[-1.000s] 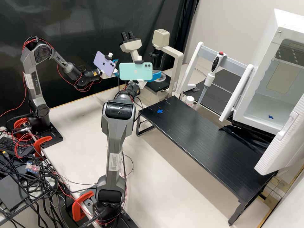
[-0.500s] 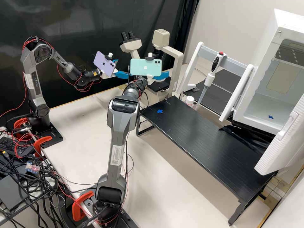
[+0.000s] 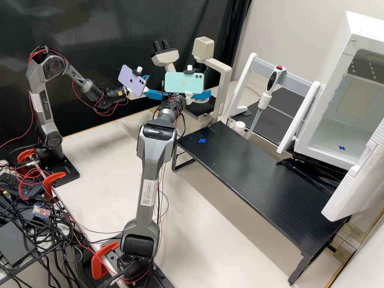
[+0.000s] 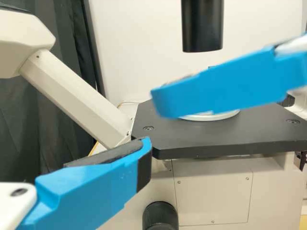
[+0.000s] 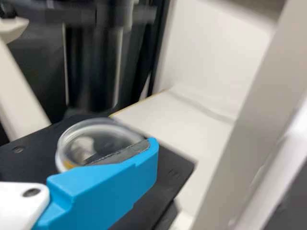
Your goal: Move the petri dish to the bench
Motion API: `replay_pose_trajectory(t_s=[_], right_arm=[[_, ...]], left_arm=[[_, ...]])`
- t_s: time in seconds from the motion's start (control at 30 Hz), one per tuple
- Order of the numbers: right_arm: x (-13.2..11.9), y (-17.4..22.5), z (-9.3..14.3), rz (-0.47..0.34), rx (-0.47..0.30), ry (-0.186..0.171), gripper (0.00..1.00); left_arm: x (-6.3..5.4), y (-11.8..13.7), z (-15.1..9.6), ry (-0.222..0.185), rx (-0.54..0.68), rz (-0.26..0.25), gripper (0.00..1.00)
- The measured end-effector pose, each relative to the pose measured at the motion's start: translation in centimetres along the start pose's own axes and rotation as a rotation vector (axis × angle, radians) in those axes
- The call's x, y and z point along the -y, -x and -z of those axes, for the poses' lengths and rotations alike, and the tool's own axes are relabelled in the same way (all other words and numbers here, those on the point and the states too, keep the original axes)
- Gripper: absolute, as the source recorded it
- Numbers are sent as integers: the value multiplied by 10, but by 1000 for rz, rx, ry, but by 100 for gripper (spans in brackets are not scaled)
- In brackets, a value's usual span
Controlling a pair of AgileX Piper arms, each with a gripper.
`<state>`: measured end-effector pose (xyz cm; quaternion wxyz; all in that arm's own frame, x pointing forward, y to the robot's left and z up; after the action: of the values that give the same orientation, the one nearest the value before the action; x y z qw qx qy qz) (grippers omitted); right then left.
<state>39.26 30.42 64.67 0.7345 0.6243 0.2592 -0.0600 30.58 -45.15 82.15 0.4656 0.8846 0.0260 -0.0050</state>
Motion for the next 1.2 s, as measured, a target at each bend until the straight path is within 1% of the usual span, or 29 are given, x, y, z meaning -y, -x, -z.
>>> replay_pose_trajectory(t_s=[0.03,0.1,0.17,0.27,0.37,0.43,0.5,0.53,0.57,0.63,0.7,0.73,0.77,0.8,0.97,1.0,1.03,1.1,1.2], right_arm=[[0,-1,0,20,-1,-12,100],[1,-2,-1,42,4,-15,100],[1,-2,-1,42,10,-8,100],[1,-2,-1,41,12,37,100],[1,-2,-2,40,13,48,100],[3,-1,-5,39,20,49,100],[9,-1,-10,39,30,21,100],[11,-1,-12,42,31,25,100],[15,0,-15,51,32,12,100],[19,1,-19,63,30,0,100],[17,2,-23,62,24,-3,100],[17,3,-23,61,18,3,100],[15,4,-24,58,13,-16,100],[12,5,-24,54,9,-27,100],[5,6,-22,25,-12,-39,100],[2,6,-19,18,-17,-36,100],[0,5,-18,12,-20,-20,100],[-6,5,-14,-6,-23,-2,100],[-16,4,-8,-37,-17,38,100]], left_arm=[[0,0,0,0,0,0,100],[0,0,0,0,0,0,100],[0,0,0,0,0,0,100],[0,0,0,0,0,0,100],[0,0,0,0,0,0,100],[0,0,0,0,0,0,100],[0,0,0,0,0,0,100],[0,0,0,0,0,0,100],[0,0,0,0,0,0,100],[0,0,0,0,0,0,100],[0,0,0,0,0,0,100],[0,0,0,0,0,0,100],[0,0,0,0,0,0,100],[0,0,0,0,0,0,100],[0,0,0,0,0,0,100],[0,0,0,0,0,0,100],[0,0,0,0,0,0,100],[0,0,0,0,0,0,100],[0,0,0,0,0,0,100]])
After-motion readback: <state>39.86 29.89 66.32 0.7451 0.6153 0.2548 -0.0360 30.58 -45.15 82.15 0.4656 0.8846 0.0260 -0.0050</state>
